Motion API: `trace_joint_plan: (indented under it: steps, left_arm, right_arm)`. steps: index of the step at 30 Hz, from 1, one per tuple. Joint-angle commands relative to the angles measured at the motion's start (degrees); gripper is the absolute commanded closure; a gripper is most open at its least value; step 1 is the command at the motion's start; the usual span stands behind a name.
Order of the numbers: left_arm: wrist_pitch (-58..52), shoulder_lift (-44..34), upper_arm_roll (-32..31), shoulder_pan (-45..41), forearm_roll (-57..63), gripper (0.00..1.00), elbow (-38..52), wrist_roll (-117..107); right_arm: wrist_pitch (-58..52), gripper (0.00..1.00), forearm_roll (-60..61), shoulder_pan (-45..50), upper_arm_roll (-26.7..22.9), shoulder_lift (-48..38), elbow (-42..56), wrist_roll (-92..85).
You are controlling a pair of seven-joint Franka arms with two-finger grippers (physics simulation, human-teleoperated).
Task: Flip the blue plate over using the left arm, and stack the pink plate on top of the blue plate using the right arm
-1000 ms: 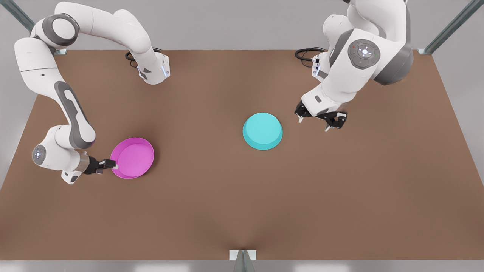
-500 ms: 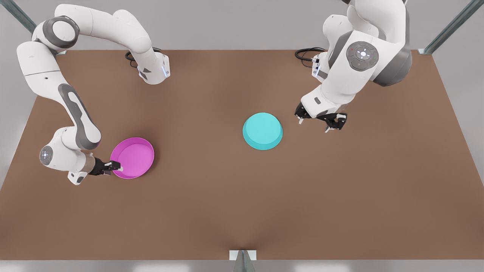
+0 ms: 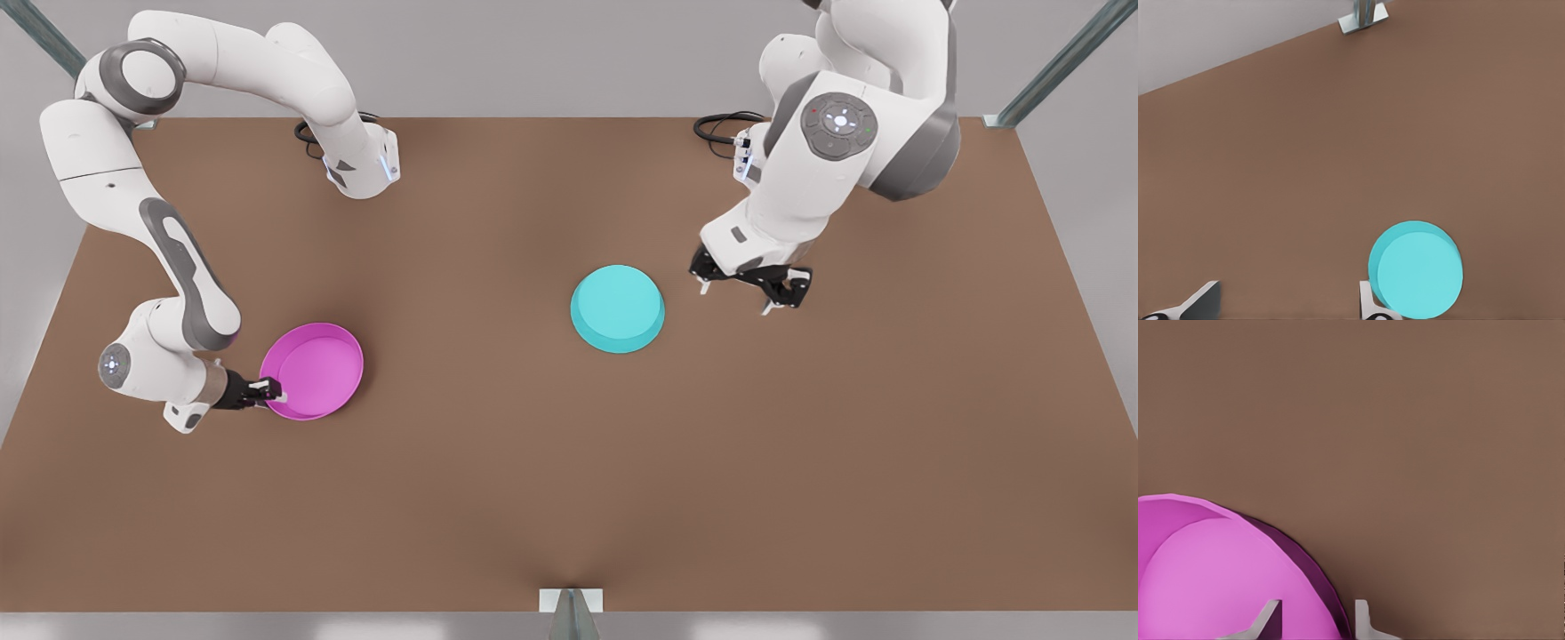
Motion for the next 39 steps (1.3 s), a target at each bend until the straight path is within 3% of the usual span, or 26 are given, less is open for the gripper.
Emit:
trace_joint_plan:
  steps: [1,4,9,12,28,31,39]
  left_arm:
    - [-0.1,0.0,0.1,-0.1,1.1,0.0,0.0,0.0]
    - [0.3,0.9,0.7,5.9,9.4,0.0,0.0,2.7]
    - [11.4,9.3,0.6,15.2,8.8,0.0,-0.1,6.2]
    - [17.4,14.3,0.5,16.2,8.7,0.0,-0.6,6.1]
    - [17.7,14.3,0.3,15.7,9.1,0.0,-0.2,6.0]
    - [17.9,14.5,0.3,15.6,9.1,0.0,-0.2,6.0]
    - [17.9,14.7,0.3,15.7,9.0,0.0,-0.2,6.0]
  right_arm:
    - [0.0,0.49,0.0,-0.1,0.0,0.0,0.0,0.0]
    - [0.0,0.49,-0.3,-0.2,0.1,0.0,-0.2,0.0]
    - [0.1,0.49,-2.5,-0.4,0.2,0.0,-0.9,0.0]
    - [0.0,0.49,-2.8,-1.1,1.0,-0.1,-1.4,0.0]
    - [-0.8,0.5,-6.5,-4.1,3.1,-0.3,-4.8,0.8]
    - [-0.8,0.63,-6.5,-4.2,3.1,-0.3,-4.8,0.8]
    - [-1.0,0.65,-7.0,-5.0,3.5,-0.4,-4.8,0.7]
